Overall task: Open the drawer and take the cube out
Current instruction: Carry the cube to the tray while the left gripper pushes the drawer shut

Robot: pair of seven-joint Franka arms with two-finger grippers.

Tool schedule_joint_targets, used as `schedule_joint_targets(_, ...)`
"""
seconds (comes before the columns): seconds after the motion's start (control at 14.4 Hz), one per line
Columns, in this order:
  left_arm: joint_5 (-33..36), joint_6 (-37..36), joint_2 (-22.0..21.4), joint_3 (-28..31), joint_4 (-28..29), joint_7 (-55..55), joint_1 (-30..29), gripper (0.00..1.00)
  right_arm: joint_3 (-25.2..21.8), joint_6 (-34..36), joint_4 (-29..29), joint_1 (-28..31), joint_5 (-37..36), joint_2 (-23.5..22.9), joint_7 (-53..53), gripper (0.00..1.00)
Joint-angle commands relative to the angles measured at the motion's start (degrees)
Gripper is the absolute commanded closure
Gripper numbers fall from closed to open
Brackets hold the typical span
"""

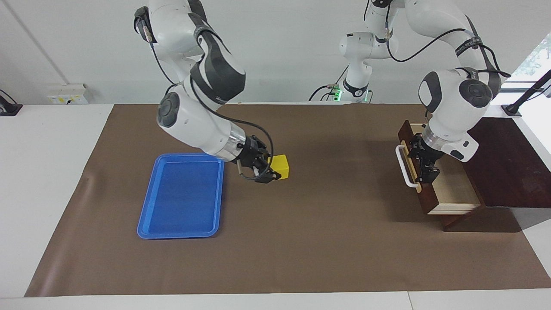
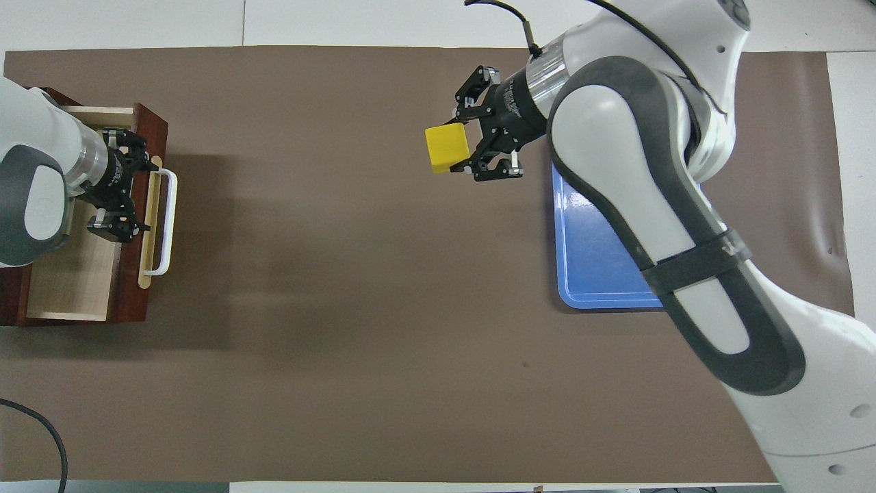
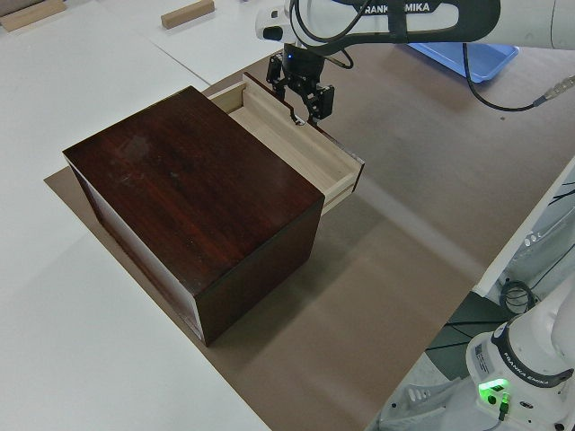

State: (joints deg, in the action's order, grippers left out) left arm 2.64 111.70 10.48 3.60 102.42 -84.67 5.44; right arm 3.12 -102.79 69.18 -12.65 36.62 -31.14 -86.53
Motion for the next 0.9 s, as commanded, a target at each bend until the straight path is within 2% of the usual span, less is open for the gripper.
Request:
schedule_joint_targets(0.0,0.88,2.73,-1.69,-0.43,2.34,7.39,-4.81,0.0,0.49,0.57,6.64,6.74,1.53,2.31,6.1,1.0)
schedule_joint_targets(0.21,0.88,4.75,-1.6,-0.43,2.34,13.29,-8.77,0.0,0.31,-0.57,15.5,13.94,1.62,3.88,13.1,1.0)
schedule_joint_targets(0.42,0.88,5.63,-1.6,-0.43,2.52,16.46,-11.06,0.0,0.31,-7.84,27.37,18.7,1.71,6.7,18.32,1.0)
schedule_joint_targets(0.63,0.88,4.5,-1.43,-0.43,1.82,17.43,-11.51,0.0,0.31,-9.62,33.8,19.68,3.01,8.63,20.59,1.0)
schedule_joint_targets(0.84,1.23,-2.34,-2.3,-0.7,-1.42,21.53,-8.01,0.0,0.14,-11.29,37.33,20.99,3.9,9.6,21.93,1.0)
